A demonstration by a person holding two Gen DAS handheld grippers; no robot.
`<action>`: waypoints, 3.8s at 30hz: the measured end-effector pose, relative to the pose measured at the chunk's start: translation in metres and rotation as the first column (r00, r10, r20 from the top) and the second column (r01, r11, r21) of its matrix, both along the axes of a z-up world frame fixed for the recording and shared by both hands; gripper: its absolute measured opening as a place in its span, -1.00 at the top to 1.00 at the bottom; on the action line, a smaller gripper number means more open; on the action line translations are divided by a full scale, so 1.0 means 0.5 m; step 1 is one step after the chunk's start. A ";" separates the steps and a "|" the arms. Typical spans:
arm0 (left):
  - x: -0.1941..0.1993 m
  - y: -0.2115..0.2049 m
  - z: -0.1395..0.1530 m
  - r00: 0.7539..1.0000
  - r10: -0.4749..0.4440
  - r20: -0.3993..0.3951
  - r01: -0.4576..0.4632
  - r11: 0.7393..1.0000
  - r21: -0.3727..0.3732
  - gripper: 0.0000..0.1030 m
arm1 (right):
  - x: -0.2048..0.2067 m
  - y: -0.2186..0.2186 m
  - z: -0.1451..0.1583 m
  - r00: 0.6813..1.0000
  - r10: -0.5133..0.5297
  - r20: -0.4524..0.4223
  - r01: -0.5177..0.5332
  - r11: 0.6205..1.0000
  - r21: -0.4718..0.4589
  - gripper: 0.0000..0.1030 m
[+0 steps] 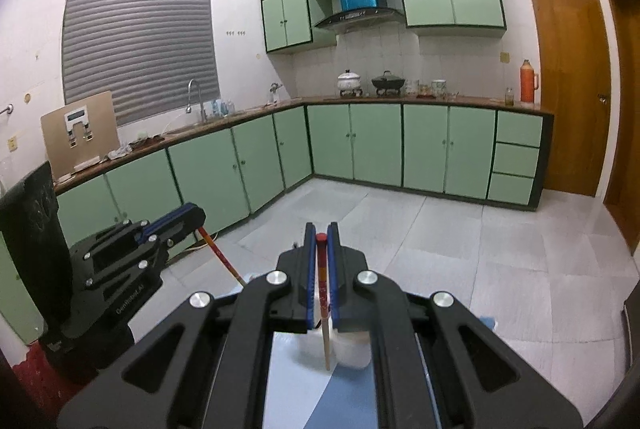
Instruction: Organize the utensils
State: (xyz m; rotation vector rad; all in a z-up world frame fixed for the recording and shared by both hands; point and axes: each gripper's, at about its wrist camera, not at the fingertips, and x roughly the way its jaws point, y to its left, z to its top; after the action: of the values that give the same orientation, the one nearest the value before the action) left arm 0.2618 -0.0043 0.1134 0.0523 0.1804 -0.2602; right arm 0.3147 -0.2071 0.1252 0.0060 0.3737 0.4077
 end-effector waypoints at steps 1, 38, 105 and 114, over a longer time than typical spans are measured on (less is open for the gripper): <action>0.016 -0.001 -0.002 1.000 0.003 -0.002 -0.003 1.000 -0.002 0.89 | 0.017 0.000 0.000 1.000 -0.008 0.002 0.008 1.000 -0.001 0.91; 0.202 0.015 -0.218 0.966 0.019 -0.256 -0.018 1.000 0.008 0.42 | 0.184 -0.039 -0.259 0.972 -0.062 -0.226 0.081 0.994 0.076 0.34; -0.365 0.048 -0.146 0.983 0.079 -0.165 -0.081 0.997 -0.010 -0.88 | -0.386 0.014 -0.237 0.997 -0.058 -0.060 0.059 0.998 0.020 -0.89; -0.367 0.049 -0.149 0.983 0.076 -0.167 -0.079 0.997 -0.012 -0.88 | -0.389 0.021 -0.237 0.997 -0.056 -0.057 0.057 0.998 0.010 -0.89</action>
State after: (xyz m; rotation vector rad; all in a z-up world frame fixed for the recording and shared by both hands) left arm 0.0785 0.0202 0.0389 0.0046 0.3450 -0.1883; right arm 0.1203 -0.1964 0.0067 0.0393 0.4266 0.3542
